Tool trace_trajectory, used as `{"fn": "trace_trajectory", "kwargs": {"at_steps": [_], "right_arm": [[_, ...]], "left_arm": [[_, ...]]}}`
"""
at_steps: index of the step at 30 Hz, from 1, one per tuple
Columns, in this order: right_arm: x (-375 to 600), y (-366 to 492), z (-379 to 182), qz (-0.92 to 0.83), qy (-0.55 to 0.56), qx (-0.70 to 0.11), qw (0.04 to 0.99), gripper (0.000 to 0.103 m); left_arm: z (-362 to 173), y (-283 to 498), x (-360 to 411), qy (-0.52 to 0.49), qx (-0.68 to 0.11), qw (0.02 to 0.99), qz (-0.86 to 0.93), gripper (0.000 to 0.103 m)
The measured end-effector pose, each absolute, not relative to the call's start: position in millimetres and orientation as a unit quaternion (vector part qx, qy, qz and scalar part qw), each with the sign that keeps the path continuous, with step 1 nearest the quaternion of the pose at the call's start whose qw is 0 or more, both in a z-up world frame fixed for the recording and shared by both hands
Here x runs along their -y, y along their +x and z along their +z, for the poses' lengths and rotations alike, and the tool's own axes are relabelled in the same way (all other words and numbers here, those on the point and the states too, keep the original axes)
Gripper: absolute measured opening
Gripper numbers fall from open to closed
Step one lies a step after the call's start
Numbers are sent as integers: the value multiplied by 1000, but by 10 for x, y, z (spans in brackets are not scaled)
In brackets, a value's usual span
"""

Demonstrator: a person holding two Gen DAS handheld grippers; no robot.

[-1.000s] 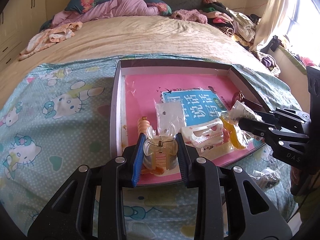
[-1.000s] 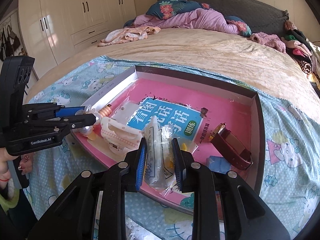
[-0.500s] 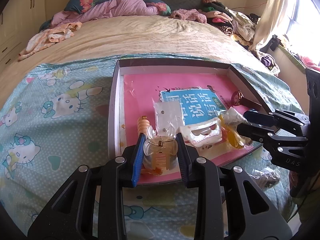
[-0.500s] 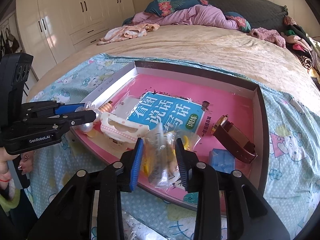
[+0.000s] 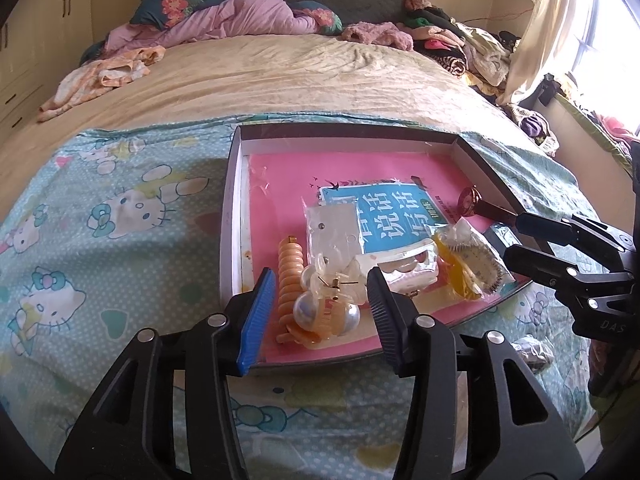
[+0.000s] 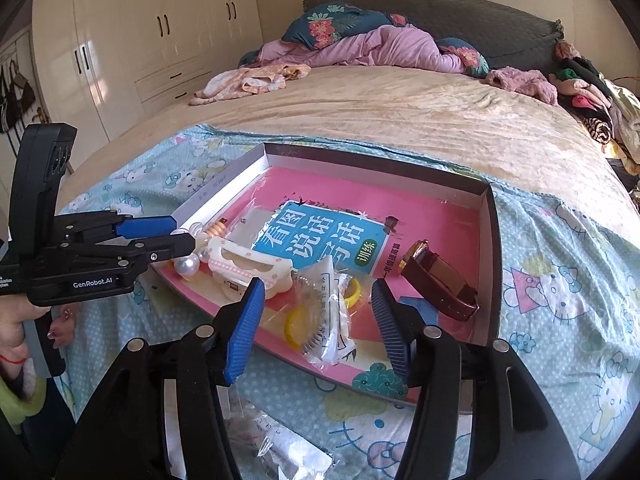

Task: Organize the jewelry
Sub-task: 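Open the left tool to drop the pearl clip while the right tool releases the bag into the box, then move both tools back to the last items on the bed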

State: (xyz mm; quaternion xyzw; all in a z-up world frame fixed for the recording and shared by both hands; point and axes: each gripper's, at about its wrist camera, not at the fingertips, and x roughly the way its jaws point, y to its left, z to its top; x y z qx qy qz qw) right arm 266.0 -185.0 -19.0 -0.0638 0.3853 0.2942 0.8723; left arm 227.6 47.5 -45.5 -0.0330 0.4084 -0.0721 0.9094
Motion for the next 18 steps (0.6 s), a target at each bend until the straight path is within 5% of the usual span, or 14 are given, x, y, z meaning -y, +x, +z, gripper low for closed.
{"fn": "trace_trajectory", "kwargs": {"at_steps": [3, 5, 9, 11, 18], "right_arm": [[1898, 2619, -150, 290, -60, -383, 875, 57], [1933, 2582, -112, 281, -60, -375, 881, 72], [1999, 2522, -41, 277, -57, -368, 886, 73], [2033, 2486, -1, 275, -56, -364, 888, 74], [2110, 2342, 186, 269, -56, -344, 898, 81]], "left_arm": [[-400, 2255, -504, -41, -402, 912, -70, 54], [-370, 2244, -526, -47, -400, 913, -68, 61], [-297, 2203, -565, -62, -397, 913, -67, 68], [-242, 2165, -586, -68, -391, 915, -66, 85], [-17, 2004, -636, -82, -365, 926, -58, 93]]}}
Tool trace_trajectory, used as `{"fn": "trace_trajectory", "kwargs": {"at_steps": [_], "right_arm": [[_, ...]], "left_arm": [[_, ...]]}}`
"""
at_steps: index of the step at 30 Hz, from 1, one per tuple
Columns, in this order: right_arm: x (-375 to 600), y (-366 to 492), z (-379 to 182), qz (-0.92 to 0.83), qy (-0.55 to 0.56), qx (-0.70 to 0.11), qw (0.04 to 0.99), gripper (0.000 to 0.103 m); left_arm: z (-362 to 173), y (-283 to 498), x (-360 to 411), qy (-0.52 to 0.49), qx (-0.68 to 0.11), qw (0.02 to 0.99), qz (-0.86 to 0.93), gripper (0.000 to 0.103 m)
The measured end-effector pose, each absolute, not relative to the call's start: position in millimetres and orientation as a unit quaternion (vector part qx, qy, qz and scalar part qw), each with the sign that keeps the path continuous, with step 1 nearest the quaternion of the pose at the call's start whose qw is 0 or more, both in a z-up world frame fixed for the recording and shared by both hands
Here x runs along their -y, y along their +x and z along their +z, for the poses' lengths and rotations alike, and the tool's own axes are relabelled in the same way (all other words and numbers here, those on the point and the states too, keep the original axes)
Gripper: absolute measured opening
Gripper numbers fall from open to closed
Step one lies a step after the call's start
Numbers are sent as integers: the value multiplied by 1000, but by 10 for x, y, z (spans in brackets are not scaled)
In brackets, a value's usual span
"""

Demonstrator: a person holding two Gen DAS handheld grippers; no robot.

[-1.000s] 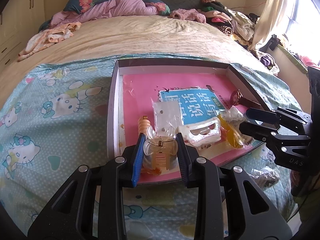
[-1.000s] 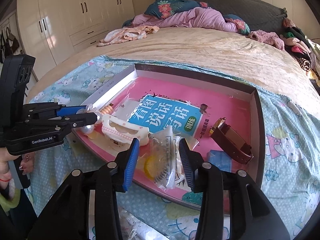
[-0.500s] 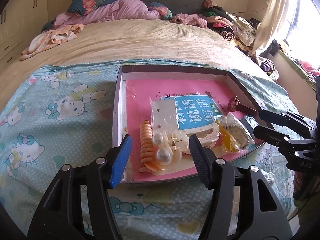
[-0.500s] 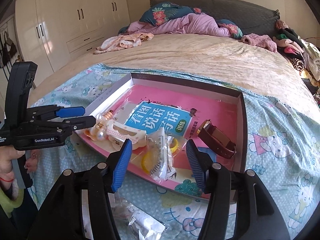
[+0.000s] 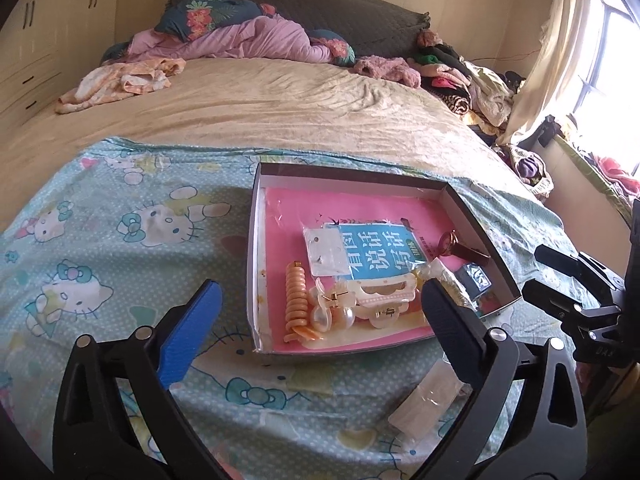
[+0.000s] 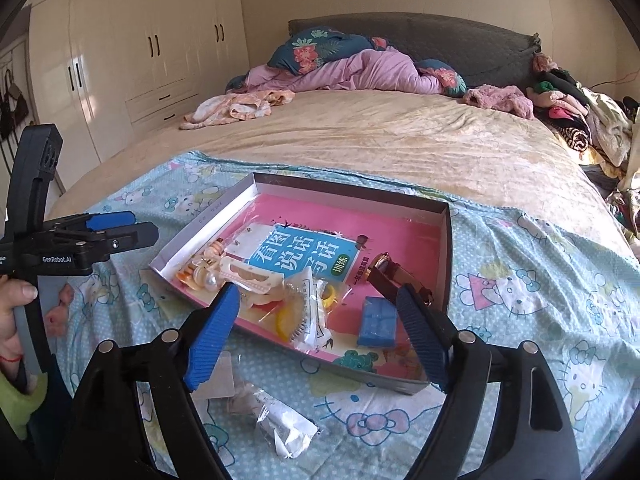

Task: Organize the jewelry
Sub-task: 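Move both tools back to the last items on the bed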

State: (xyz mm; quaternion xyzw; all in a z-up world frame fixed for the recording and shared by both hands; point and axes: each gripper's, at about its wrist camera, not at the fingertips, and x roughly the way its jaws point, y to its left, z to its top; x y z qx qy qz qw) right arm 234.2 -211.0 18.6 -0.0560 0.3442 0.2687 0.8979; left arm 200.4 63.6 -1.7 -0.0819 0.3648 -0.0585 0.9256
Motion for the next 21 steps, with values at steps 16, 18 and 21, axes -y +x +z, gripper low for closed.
{"fn": "trace_trajectory", "kwargs": {"at_steps": [16, 18, 21], "right_arm": [[2265, 1884, 617, 275, -51, -294, 914, 87], [2277, 1823, 656, 276, -50, -289, 915, 88], [2312, 1732, 712, 277, -51, -283, 917, 89]], "left_arm": [[319, 1515, -611, -84, -328, 939, -59, 93], [348, 1450, -597, -83, -325, 940, -60, 93], [387, 1357, -566, -79, -320, 942, -62, 93]]}}
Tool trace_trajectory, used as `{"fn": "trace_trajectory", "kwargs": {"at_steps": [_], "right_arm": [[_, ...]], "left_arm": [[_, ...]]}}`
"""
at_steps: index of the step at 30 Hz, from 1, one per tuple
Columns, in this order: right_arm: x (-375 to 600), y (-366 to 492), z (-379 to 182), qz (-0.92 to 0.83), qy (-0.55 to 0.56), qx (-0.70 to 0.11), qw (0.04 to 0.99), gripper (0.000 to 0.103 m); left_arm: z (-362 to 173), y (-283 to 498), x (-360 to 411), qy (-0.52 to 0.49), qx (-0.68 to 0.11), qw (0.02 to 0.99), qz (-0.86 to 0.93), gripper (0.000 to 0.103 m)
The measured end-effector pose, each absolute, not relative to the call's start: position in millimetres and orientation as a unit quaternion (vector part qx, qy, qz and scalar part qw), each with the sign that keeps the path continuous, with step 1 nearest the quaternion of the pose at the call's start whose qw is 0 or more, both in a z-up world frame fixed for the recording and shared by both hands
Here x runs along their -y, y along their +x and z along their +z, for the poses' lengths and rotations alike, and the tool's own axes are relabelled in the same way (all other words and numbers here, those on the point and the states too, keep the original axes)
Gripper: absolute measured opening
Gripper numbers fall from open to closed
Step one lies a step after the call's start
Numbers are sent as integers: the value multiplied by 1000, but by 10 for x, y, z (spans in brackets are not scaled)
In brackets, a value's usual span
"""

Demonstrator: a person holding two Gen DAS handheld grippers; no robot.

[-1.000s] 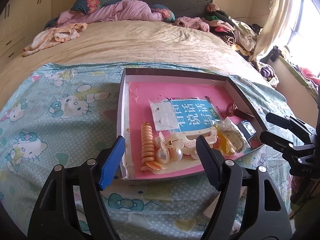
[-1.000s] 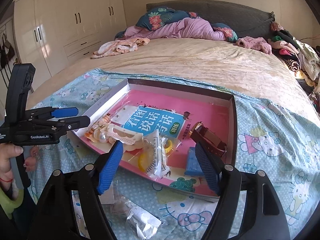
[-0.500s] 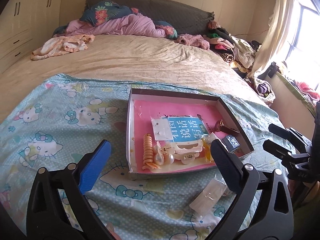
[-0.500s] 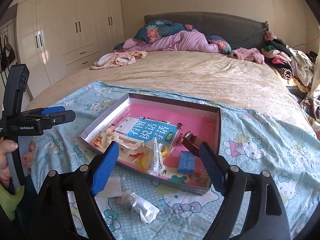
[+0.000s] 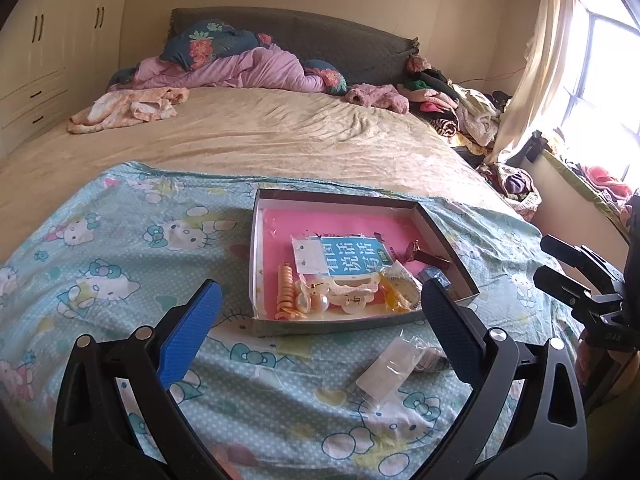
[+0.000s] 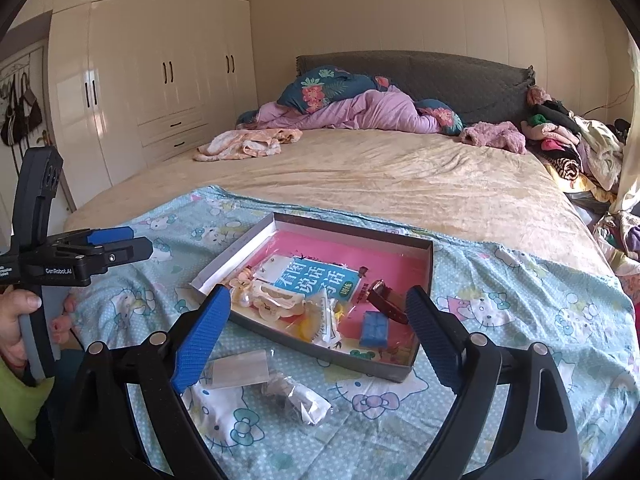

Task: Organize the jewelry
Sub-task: 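Move both tools back to the last items on the bed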

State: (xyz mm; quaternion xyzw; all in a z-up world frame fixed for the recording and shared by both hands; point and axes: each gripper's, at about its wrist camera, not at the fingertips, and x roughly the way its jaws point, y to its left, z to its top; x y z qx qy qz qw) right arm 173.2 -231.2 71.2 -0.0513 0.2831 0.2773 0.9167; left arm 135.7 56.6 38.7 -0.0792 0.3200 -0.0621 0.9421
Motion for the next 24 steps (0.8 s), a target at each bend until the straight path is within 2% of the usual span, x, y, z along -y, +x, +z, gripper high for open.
{"fn": "trace_trajectory", "kwargs": {"at_steps": [24], "right_arm": [[2453, 1265, 600, 296, -70, -296, 905, 91]], "left_arm": [[241, 972, -245, -23, -342, 937, -71, 93]]}}
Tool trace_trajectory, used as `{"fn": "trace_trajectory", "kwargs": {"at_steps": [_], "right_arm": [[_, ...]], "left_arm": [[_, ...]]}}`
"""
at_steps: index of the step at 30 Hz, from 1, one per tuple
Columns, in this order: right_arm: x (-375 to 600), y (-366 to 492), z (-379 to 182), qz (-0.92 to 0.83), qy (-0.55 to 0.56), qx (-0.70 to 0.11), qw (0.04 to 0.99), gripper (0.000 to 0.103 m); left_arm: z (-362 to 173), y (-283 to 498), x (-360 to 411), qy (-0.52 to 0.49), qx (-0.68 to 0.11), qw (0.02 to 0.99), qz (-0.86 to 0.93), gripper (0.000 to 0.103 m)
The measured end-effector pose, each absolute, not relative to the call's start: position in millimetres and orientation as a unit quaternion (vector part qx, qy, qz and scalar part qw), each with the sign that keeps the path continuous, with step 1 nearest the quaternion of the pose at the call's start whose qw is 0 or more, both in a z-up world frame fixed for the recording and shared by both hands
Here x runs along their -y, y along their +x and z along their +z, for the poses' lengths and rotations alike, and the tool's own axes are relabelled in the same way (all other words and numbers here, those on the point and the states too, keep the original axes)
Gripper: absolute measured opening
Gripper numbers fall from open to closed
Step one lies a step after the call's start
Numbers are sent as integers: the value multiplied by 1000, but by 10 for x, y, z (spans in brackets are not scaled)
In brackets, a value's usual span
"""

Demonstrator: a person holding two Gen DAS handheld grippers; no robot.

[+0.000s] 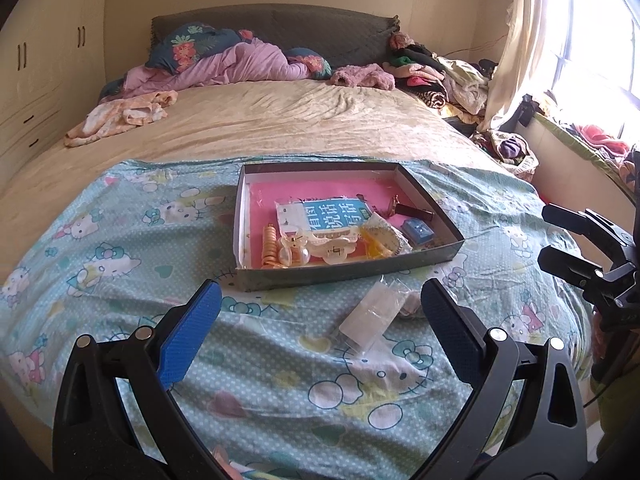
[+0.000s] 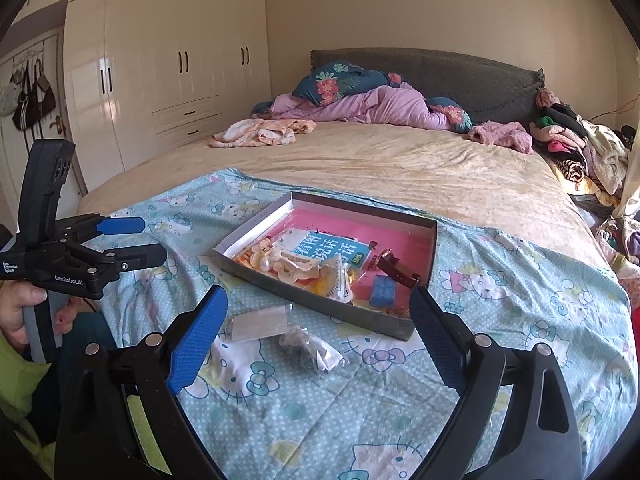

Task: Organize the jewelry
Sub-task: 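Move both tools back to the last items on the bed, then grasp the clear plastic sleeve with the left tool while the right tool grasps the bag with dark contents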

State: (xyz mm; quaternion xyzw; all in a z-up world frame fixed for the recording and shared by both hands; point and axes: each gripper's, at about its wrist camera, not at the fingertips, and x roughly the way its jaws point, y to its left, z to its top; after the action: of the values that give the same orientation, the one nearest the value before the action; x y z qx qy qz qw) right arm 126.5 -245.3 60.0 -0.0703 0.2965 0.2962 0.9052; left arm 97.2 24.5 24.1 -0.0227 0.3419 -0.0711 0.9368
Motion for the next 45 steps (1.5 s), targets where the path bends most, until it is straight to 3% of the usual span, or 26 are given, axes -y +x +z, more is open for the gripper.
{"fn": "trace_trajectory", "kwargs": {"at_steps": [22, 30, 32, 36, 40, 45], "right_arm": [[2636, 1315, 58, 299, -90, -358, 880, 91], [2634, 1513, -221, 299, -99, -389, 866, 91], [2633, 1551, -267, 299, -100, -393, 863, 91], [2628, 1646, -341, 303, -94, -403, 859, 91], [2558, 1728, -405, 308, -101, -410, 853, 91], [2365, 1834, -502, 325, -118, -417, 841, 91]], "left_arm": [[-527, 1269, 231, 79, -446, 884, -117, 92], [-785, 1516, 313, 82, -477, 864, -138, 78], [-810, 1564, 329, 84, -481, 861, -141, 66], [-838, 1644, 345, 84, -483, 858, -151, 58], [-874, 1723, 339, 79, -486, 856, -159, 39], [-870, 1738, 308, 74, -483, 856, -167, 32]]}}
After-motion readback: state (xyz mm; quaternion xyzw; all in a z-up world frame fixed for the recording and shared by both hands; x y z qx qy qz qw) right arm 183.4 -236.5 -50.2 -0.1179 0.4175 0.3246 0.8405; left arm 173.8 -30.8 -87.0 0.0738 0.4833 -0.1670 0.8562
